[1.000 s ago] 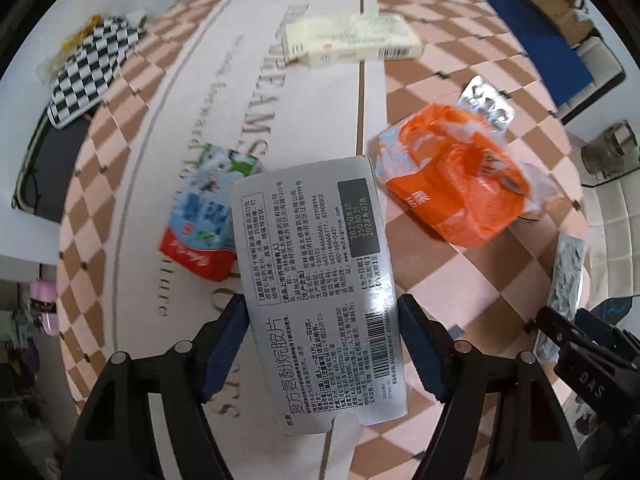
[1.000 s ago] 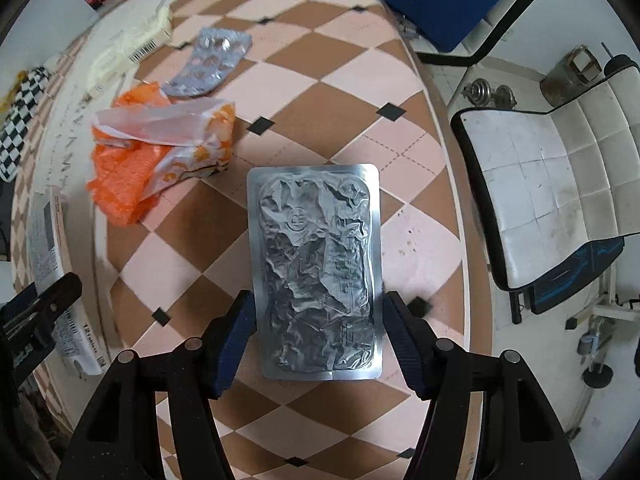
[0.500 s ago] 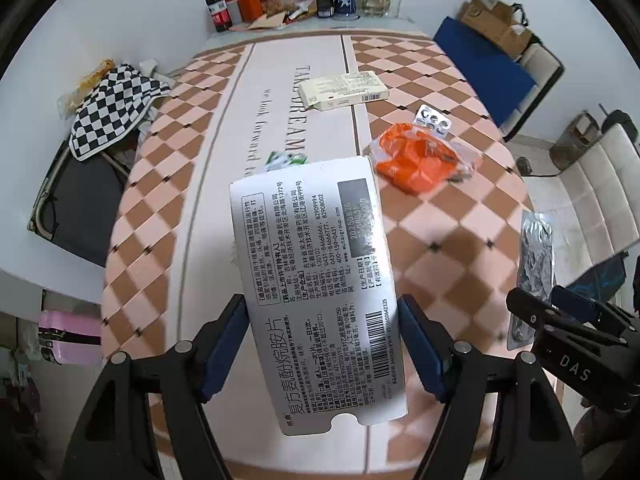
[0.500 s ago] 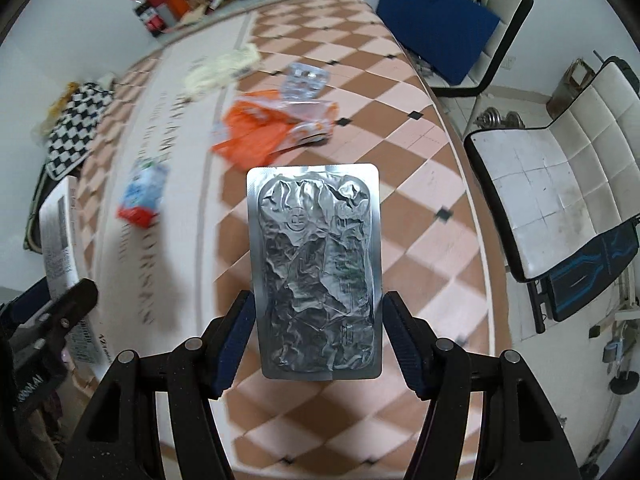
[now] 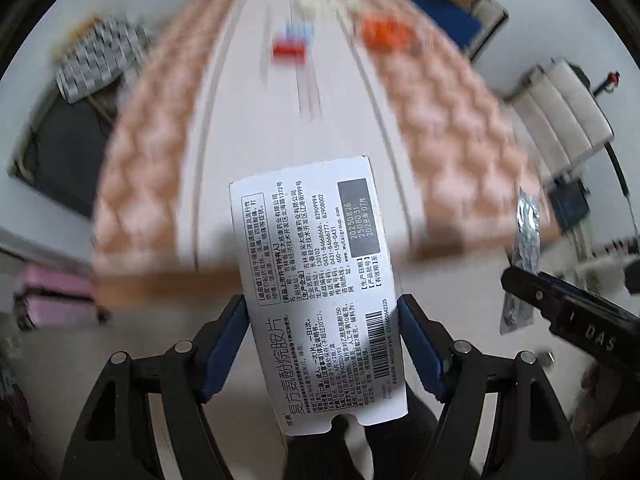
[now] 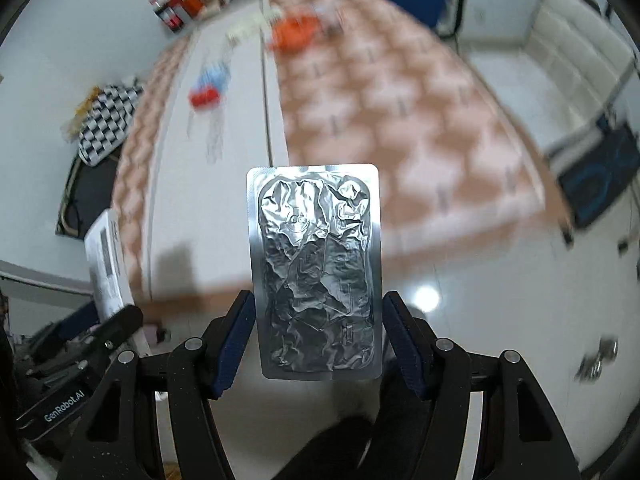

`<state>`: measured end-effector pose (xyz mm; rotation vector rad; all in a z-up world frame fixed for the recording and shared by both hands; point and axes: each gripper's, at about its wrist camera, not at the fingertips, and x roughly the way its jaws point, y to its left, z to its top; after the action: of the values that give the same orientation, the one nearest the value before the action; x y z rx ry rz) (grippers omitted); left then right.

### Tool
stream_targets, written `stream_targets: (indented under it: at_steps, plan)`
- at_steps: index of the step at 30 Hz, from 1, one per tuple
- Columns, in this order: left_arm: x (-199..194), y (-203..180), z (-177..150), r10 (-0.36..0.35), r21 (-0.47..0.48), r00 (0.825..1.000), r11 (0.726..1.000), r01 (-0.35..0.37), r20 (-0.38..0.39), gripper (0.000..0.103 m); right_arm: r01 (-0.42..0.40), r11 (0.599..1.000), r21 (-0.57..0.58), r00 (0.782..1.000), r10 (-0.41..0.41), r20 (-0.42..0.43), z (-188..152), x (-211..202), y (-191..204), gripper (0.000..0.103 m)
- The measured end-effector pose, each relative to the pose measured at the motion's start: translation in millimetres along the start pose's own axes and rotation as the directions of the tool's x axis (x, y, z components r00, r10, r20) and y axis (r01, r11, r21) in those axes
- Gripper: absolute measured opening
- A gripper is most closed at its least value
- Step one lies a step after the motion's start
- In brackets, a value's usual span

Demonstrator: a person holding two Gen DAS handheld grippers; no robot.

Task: Collect trash
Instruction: 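Carry the leaflet and blister pack over the bin and release both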

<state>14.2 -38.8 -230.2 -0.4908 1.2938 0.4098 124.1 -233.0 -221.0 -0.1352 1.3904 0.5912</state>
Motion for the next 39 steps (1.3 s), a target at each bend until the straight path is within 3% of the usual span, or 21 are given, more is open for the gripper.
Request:
stream_targets:
  at_steps: [4, 8, 13, 16, 18, 19, 20, 21, 25, 26, 27, 28, 30, 34, 39]
  plan:
    - [61.3, 12.5, -54.3, -0.027, -0.015, 0.986, 1.0, 0.025, -0.165, 0.073, 0.021, 0.999, 0.044, 0.991, -0.015, -0.133, -69.9, 40.8, -25.7, 0.067]
    - [141.8, 27.6, -75.1, -0.08, -0.083, 0.963, 0.995, 0.06, -0.259, 0.073, 0.047, 0.996, 0.08, 0.97, -0.027, -0.241, -112.4, 101.4, -52.0, 0.067]
    - [276.0, 46.2, -70.2, -0.222, -0.197, 0.908, 0.967, 0.159, -0.356, 0.074, 0.061, 0.996, 0.068, 0.952, -0.037, -0.305, -130.9, 201.2, -72.9, 0.067]
    - [346.3, 52.7, -62.5, -0.254, -0.22, 0.887, 0.959, 0.179, -0.387, 0.074, 0.049, 0.997, 0.06, 0.946, -0.027, -0.323, -134.3, 267.5, -83.1, 0.067]
    - [383.8, 58.6, -60.9, -0.253, -0.227, 0.884, 0.958, 0.174, -0.392, 0.075, 0.034, 0.998, 0.058, 0.944, -0.014, -0.33, -136.4, 306.8, -87.8, 0.067]
    - [402.7, 63.5, -62.4, -0.261, -0.237, 0.879, 0.956, 0.176, -0.399, 0.077, 0.026, 0.998, 0.056, 0.941, -0.006, -0.337, -138.2, 331.3, -90.5, 0.067]
    - [415.5, 67.0, -63.2, -0.261, -0.248, 0.876, 0.954, 0.17, -0.405, 0.087, 0.016, 0.998, 0.057, 0.939, 0.005, -0.343, -136.9, 349.9, -92.1, 0.067]
    - [424.0, 70.4, -65.4, -0.266, -0.26, 0.875, 0.951, 0.169, -0.405, 0.097, 0.011, 0.998, 0.058, 0.938, 0.009, -0.346, -138.2, 368.3, -94.2, 0.067]
    - [441.2, 87.3, -82.8, -0.219, -0.273, 0.892, 0.955, 0.114, -0.396, 0.097, -0.029, 0.996, 0.083, 0.915, 0.06, -0.398, -145.2, 439.1, -101.1, 0.068]
    - [441.6, 90.3, -86.5, -0.189, -0.267, 0.902, 0.96, 0.086, -0.389, 0.097, -0.049, 0.995, 0.085, 0.906, 0.08, -0.415, -147.1, 452.2, -100.7, 0.074]
    - [439.4, 92.5, -89.3, -0.162, -0.262, 0.91, 0.963, 0.062, -0.382, 0.097, -0.066, 0.994, 0.092, 0.899, 0.099, -0.427, -148.1, 463.8, -101.7, 0.095]
    - [436.2, 94.9, -93.5, -0.131, -0.257, 0.92, 0.966, 0.034, -0.37, 0.097, -0.089, 0.99, 0.106, 0.894, 0.126, -0.429, -149.1, 472.7, -102.5, 0.102]
    - [424.8, 98.9, -101.9, -0.052, -0.234, 0.941, 0.972, -0.029, -0.335, 0.097, -0.122, 0.987, 0.109, 0.894, 0.156, -0.419, -154.1, 480.1, -103.0, 0.103]
    - [403.1, 97.3, -113.4, 0.106, -0.169, 0.952, 0.973, -0.16, -0.286, 0.097, -0.069, 0.997, 0.028, 0.902, 0.074, -0.425, -161.5, 474.2, -99.7, 0.103]
    - [380.3, 82.5, -116.2, 0.177, -0.125, 0.944, 0.968, -0.219, -0.278, 0.097, 0.065, 0.991, -0.114, 0.916, -0.105, -0.387, -157.5, 450.2, -93.0, 0.103]
